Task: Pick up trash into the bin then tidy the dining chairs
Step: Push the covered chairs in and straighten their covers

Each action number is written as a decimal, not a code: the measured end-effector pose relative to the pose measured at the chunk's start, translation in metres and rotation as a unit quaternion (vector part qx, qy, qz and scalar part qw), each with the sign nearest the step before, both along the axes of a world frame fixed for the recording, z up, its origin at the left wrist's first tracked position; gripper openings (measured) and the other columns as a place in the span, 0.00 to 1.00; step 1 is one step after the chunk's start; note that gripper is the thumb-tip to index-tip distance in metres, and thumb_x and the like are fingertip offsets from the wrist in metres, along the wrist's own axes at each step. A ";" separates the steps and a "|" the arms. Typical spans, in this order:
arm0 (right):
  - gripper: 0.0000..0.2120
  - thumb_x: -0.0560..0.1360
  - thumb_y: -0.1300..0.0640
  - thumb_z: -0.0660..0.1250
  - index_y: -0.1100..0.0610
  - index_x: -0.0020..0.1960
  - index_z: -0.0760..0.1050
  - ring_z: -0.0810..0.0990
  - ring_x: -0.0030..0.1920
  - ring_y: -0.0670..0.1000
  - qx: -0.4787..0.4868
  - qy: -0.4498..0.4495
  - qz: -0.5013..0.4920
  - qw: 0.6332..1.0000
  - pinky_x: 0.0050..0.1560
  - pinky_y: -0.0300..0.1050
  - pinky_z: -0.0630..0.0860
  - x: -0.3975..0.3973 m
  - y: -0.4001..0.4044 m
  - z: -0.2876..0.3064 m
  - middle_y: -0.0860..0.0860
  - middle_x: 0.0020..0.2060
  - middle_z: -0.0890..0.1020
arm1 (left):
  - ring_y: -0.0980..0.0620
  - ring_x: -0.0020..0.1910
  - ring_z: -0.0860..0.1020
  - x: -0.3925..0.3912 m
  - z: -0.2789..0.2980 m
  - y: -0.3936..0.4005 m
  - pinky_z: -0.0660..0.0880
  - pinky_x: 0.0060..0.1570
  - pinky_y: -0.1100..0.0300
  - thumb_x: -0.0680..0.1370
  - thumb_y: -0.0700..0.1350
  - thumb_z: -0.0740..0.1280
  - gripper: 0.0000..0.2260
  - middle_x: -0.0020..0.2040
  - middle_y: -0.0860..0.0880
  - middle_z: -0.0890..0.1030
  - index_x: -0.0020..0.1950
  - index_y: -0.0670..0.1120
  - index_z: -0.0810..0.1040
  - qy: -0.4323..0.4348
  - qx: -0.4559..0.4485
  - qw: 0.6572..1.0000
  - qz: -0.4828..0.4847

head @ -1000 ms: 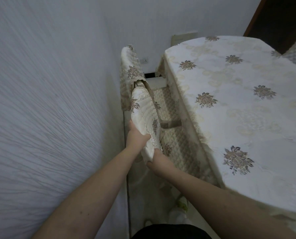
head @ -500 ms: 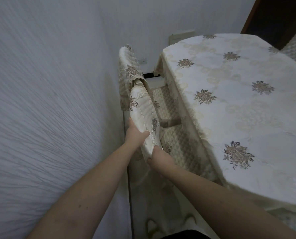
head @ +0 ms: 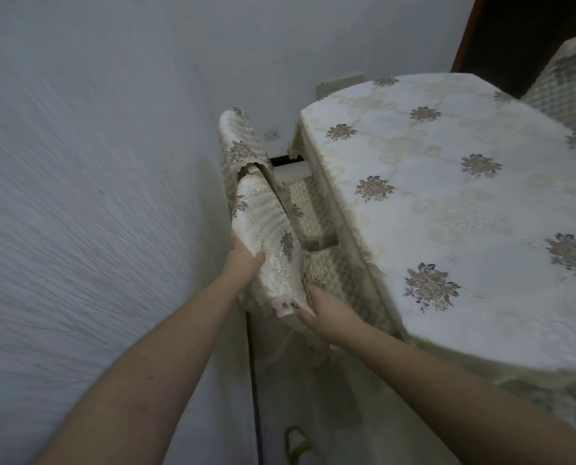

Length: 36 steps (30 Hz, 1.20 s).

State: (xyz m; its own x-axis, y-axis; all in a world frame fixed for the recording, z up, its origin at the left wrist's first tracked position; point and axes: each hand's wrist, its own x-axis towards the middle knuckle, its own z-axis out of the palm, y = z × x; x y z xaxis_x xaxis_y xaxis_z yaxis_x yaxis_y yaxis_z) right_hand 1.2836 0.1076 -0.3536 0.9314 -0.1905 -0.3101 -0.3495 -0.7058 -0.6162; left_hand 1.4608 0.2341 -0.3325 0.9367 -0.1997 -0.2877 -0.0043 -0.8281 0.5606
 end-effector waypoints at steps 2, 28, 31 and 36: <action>0.32 0.77 0.39 0.57 0.54 0.75 0.57 0.70 0.68 0.55 -0.044 -0.018 0.010 0.999 0.65 0.51 0.69 -0.030 -0.020 0.007 0.53 0.70 0.69 | 0.36 0.71 0.62 -0.030 0.000 -0.003 0.66 0.66 0.48 0.77 0.53 0.64 0.42 0.76 0.36 0.54 0.77 0.48 0.35 -0.011 0.048 0.998 -0.028; 0.29 0.68 0.48 0.71 0.53 0.67 0.71 0.74 0.64 0.56 -0.311 0.045 -0.273 0.909 0.63 0.53 0.71 -0.362 -0.130 0.009 0.55 0.63 0.77 | 0.42 0.70 0.70 -0.351 -0.014 -0.194 0.70 0.62 0.40 0.71 0.53 0.66 0.27 0.70 0.43 0.72 0.69 0.45 0.71 -0.251 0.053 0.771 -0.583; 0.31 0.68 0.48 0.72 0.54 0.68 0.70 0.74 0.65 0.57 -0.321 0.051 -0.320 0.890 0.64 0.55 0.70 -0.397 -0.133 0.014 0.55 0.64 0.76 | 0.43 0.71 0.68 -0.379 -0.018 -0.216 0.70 0.62 0.40 0.72 0.54 0.66 0.27 0.71 0.44 0.71 0.69 0.47 0.69 -0.250 0.032 0.743 -0.620; 0.26 0.72 0.47 0.58 0.54 0.68 0.69 0.72 0.67 0.57 -0.326 0.059 -0.393 0.858 0.65 0.54 0.69 -0.450 -0.133 0.018 0.55 0.66 0.74 | 0.44 0.68 0.71 -0.431 -0.018 -0.242 0.72 0.60 0.42 0.71 0.58 0.60 0.29 0.69 0.44 0.73 0.69 0.47 0.71 -0.232 0.023 0.684 -0.691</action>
State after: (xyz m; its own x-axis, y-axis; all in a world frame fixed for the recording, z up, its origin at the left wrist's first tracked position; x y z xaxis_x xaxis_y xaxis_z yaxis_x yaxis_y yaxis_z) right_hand 0.8341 -0.0250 -0.3354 0.4064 -0.9135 0.0182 -0.9076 -0.4059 -0.1074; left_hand 1.0298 -0.0077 -0.3507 -0.1448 -0.9877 -0.0582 -0.9696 0.1300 0.2072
